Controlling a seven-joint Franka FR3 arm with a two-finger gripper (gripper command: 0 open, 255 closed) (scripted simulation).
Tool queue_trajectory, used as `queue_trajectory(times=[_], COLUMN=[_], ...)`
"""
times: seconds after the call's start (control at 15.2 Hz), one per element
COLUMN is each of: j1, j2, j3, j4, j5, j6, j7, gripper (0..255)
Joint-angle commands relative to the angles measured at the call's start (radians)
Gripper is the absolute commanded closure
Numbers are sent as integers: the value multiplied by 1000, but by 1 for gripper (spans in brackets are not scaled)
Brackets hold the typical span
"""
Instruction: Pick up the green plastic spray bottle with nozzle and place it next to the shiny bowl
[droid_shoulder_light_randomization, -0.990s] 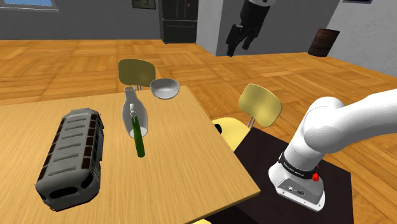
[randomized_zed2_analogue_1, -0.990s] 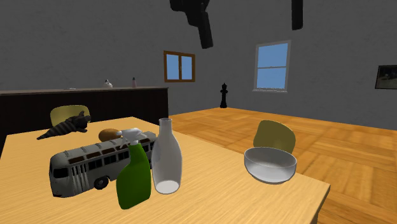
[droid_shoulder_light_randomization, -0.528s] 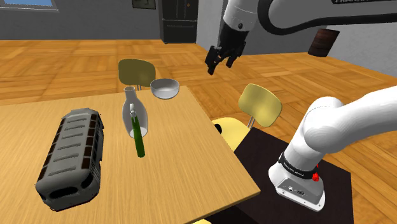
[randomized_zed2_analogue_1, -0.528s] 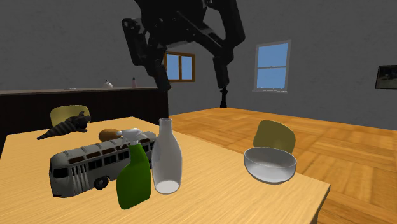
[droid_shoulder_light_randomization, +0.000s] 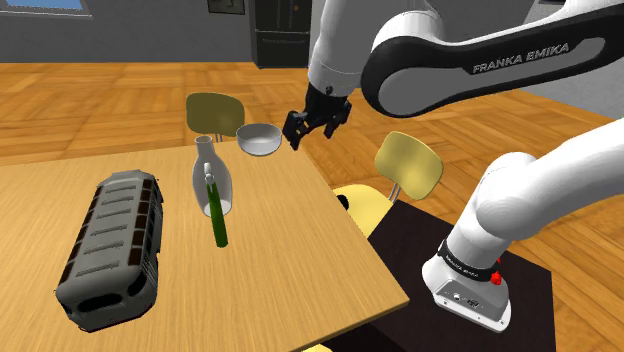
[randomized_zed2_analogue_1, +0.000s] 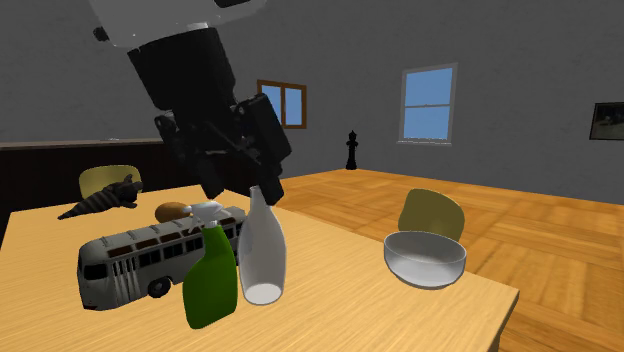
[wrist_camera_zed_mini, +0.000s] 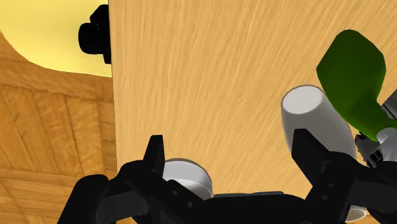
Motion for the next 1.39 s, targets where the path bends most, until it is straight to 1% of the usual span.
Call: queue_trajectory(times=[0.0, 0.13, 0.26, 0.4, 0.53, 0.66, 0.73, 0.79, 0.86, 0.92, 0.99, 1.06, 1.25, 1.32], j1=[-20, -53, -97, -152, -219, -295, -333, -364, -375, -355, -307, -253, -106, -92], j2=[46, 107, 174, 248, 332, 434, 498, 575, 666, 758, 837, 902, 1057, 1069], j3=[59, 127, 201, 283, 374, 476, 528, 577, 611, 618, 594, 562, 468, 458], j4=[6, 25, 52, 86, 129, 182, 214, 249, 289, 330, 371, 411, 534, 545], j5=[-11, -38, -79, -137, -221, -341, -421, -518, -627, -731, -811, -873, -1000, -1007], j6=[47, 94, 135, 168, 190, 194, 185, 163, 126, 81, 41, 8, -68, -73], j7=[77, 160, 249, 348, 462, 597, 676, 764, 856, 940, 1005, 1055, 1158, 1165], gripper=[0, 0, 0, 0, 0, 0, 0, 0, 0, 0, 0, 0, 0, 0])
